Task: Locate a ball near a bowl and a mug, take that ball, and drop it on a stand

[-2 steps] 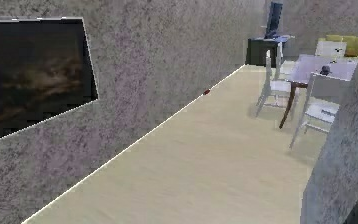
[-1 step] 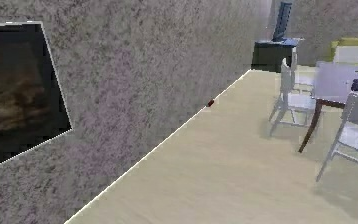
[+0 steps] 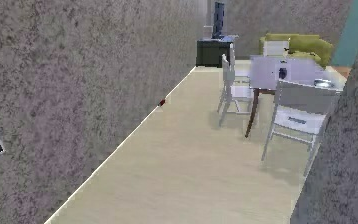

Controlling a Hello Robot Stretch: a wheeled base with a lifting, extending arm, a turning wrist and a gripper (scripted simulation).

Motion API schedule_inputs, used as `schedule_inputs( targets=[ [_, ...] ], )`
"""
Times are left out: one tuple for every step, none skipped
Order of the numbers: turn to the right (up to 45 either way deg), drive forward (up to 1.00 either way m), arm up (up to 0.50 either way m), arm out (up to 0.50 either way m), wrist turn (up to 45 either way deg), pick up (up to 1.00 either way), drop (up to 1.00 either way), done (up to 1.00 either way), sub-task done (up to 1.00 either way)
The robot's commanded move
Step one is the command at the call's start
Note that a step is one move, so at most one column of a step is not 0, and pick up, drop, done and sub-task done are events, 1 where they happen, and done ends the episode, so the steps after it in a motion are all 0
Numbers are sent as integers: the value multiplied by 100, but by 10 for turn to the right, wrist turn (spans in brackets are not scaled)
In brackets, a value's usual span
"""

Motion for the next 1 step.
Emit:
schedule_inputs(
  targets=[
    [0,100,0,0,0,0,0,0,0]
  ],
)
